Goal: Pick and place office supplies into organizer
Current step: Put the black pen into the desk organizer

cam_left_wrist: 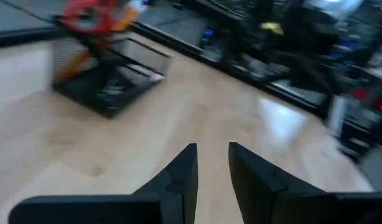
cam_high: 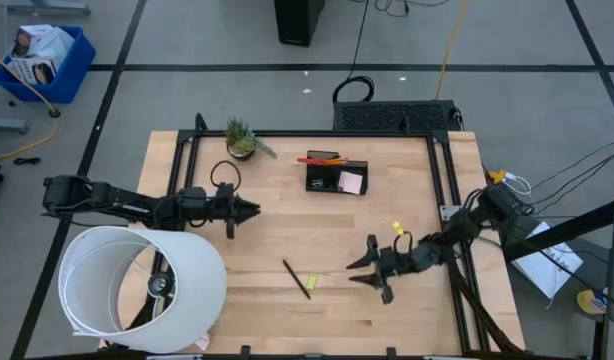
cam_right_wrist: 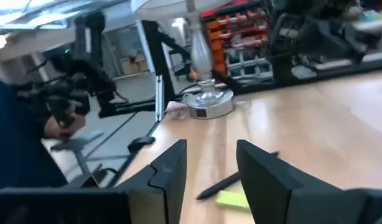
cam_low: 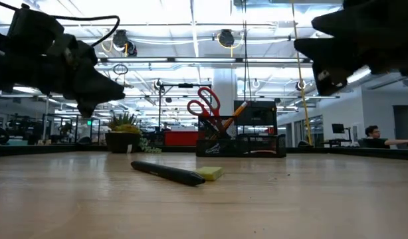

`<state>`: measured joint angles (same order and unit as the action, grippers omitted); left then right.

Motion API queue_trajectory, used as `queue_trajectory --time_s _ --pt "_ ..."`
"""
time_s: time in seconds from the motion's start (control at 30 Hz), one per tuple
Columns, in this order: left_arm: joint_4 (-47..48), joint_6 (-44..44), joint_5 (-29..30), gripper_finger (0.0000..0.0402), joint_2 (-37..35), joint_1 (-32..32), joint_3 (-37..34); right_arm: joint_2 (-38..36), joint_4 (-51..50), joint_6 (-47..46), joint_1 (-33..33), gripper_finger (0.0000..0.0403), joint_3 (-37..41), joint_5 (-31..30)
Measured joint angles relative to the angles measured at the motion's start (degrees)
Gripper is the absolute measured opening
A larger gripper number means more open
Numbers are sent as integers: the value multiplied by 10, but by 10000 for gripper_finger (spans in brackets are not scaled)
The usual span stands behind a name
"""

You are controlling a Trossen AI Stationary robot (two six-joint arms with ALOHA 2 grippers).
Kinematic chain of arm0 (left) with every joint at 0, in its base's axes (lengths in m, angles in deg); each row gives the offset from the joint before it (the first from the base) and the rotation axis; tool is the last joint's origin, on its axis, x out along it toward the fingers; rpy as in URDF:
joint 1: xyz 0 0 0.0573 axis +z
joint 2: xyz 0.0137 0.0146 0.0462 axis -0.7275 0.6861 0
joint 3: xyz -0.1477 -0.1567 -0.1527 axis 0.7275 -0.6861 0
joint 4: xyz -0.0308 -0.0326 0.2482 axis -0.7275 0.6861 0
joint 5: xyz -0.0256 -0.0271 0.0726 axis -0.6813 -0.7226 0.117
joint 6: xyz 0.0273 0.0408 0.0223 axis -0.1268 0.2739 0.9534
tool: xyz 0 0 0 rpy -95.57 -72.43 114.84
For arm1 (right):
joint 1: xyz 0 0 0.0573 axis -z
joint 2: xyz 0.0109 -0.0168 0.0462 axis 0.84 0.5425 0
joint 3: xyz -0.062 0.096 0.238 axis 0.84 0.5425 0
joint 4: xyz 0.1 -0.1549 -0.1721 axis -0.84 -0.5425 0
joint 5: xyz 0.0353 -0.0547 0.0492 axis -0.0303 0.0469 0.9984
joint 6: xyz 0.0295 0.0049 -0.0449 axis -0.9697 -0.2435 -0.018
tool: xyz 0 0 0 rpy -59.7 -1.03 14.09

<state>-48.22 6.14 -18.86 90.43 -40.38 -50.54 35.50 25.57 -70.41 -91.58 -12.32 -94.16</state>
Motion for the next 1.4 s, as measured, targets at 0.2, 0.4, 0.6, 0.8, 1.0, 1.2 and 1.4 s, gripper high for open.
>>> queue_trajectory --time_s 0.2,0.4,0.6,0.8,1.0,1.2,1.4 --pt "23 34 -87 93 0 -22 0 -110 22 67 53 132 83 94" --pt "37 51 -77 93 0 -60 0 -220 23 49 56 132 184 -9" --pt "31 100 -98 93 2 -100 0 -306 -129 58 56 132 189 -42" --pt "32 166 -111 92 38 -140 18 -335 -246 39 56 132 190 -56" --pt "32 214 -131 92 134 -163 90 -334 -267 40 56 132 190 -54" --pt "31 225 -70 92 181 -163 146 -335 -240 -59 58 132 169 -178" --pt "23 255 -99 92 181 -170 146 -336 -211 -79 59 132 167 -205"
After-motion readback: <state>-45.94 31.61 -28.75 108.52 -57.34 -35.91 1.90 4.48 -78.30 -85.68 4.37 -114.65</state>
